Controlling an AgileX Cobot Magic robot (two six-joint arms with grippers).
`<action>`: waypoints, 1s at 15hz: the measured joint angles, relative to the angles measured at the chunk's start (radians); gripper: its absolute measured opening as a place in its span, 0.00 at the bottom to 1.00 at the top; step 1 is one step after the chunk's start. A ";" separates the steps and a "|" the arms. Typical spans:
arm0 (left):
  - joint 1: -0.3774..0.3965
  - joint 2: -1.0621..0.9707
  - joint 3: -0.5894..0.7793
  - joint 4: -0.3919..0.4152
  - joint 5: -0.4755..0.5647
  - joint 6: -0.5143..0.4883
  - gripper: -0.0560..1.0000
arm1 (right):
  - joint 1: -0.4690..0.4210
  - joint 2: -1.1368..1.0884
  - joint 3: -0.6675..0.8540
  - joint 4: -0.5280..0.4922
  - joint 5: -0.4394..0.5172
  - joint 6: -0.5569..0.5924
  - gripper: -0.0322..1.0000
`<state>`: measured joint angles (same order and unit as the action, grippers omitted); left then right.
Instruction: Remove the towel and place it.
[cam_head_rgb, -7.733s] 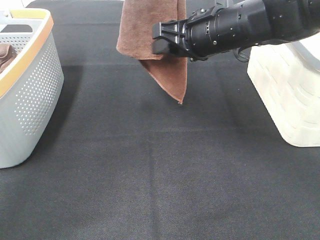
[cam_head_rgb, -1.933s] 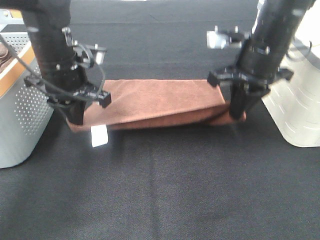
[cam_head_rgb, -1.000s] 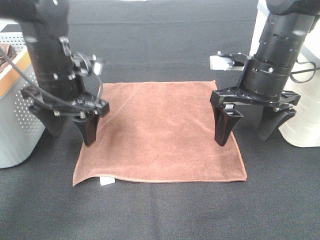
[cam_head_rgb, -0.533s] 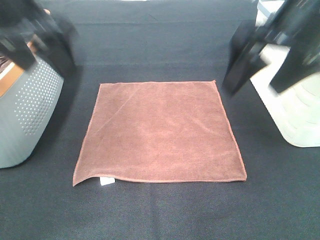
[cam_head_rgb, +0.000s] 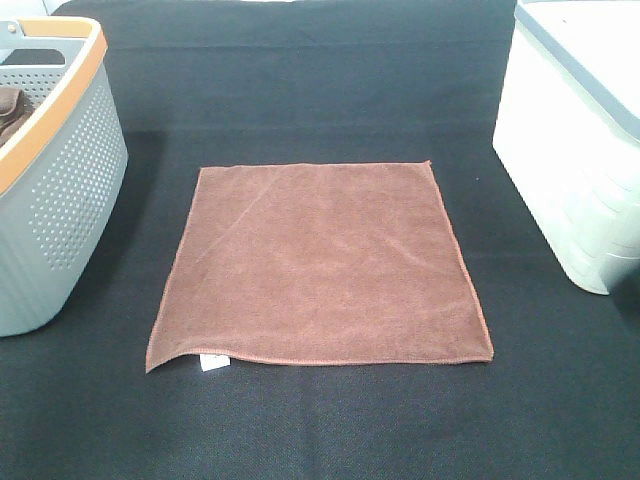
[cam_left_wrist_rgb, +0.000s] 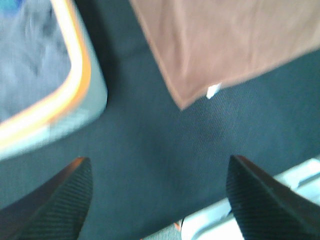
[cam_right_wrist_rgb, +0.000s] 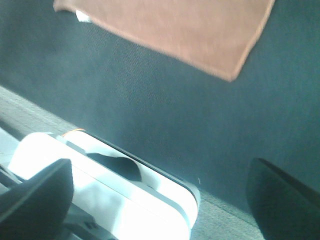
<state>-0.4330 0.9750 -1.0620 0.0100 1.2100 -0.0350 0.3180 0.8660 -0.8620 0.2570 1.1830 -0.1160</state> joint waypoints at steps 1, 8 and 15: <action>0.000 -0.081 0.092 0.009 0.001 -0.004 0.73 | 0.000 -0.076 0.078 -0.012 -0.014 0.000 0.88; 0.000 -0.561 0.455 0.047 0.006 -0.009 0.73 | 0.000 -0.557 0.328 -0.160 -0.062 0.085 0.88; 0.000 -0.785 0.561 -0.082 -0.141 0.204 0.73 | 0.000 -0.701 0.357 -0.194 -0.112 0.039 0.88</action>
<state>-0.4330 0.1900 -0.5010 -0.0720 1.0690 0.1690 0.3180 0.1650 -0.5050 0.0630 1.0710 -0.0770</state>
